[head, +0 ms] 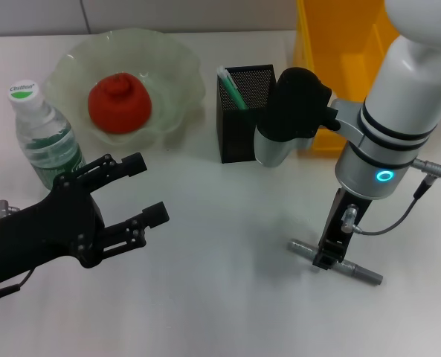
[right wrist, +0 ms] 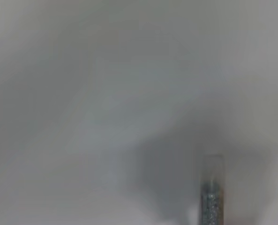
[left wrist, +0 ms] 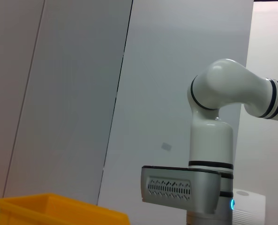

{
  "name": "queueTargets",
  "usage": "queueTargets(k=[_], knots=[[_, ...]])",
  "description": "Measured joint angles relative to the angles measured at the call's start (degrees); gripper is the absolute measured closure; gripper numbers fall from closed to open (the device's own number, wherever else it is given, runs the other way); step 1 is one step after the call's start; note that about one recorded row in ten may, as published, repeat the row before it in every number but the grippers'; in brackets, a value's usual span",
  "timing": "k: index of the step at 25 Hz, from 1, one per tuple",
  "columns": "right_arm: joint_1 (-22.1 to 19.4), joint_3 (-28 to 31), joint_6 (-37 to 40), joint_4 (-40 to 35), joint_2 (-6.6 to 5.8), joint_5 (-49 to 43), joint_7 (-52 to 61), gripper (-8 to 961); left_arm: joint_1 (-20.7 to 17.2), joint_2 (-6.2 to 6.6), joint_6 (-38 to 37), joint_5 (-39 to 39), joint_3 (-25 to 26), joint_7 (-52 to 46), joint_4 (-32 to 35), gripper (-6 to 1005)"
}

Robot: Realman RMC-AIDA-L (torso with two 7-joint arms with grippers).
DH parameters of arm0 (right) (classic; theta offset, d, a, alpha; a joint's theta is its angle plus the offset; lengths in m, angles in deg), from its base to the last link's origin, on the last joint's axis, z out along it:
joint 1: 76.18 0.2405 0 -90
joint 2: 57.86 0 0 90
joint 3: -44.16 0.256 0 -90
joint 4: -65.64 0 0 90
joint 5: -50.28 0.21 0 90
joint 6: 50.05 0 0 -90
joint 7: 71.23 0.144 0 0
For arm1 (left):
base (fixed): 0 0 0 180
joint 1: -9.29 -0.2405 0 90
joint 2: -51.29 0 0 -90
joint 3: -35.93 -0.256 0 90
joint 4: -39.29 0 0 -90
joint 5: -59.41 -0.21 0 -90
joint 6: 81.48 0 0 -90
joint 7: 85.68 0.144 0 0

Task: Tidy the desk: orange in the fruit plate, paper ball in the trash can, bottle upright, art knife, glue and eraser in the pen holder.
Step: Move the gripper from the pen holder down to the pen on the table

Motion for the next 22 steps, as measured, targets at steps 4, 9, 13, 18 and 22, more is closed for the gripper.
queueTargets(k=[4, 9, 13, 18, 22], knots=[[-0.02, -0.55, -0.23, 0.06, 0.0, 0.04, 0.0, 666, -0.18, 0.0, -0.03, 0.0, 0.0, 0.0, -0.01, 212], [-0.08, -0.6, -0.75, 0.13, 0.0, 0.1, 0.0, 685, -0.23, 0.0, -0.09, 0.0, 0.0, 0.0, -0.01, 212], [-0.08, -0.78, -1.03, 0.48, 0.0, 0.1, 0.0, 701, -0.21, 0.0, -0.09, 0.0, 0.0, 0.0, -0.01, 213], [-0.13, -1.9, -1.78, 0.61, 0.0, 0.1, 0.0, 720, -0.09, 0.0, -0.09, 0.0, 0.0, 0.0, -0.01, 213], [-0.14, -2.09, -1.94, 0.43, 0.0, 0.1, 0.0, 736, 0.02, 0.0, -0.08, 0.0, 0.0, 0.0, -0.01, 213]])
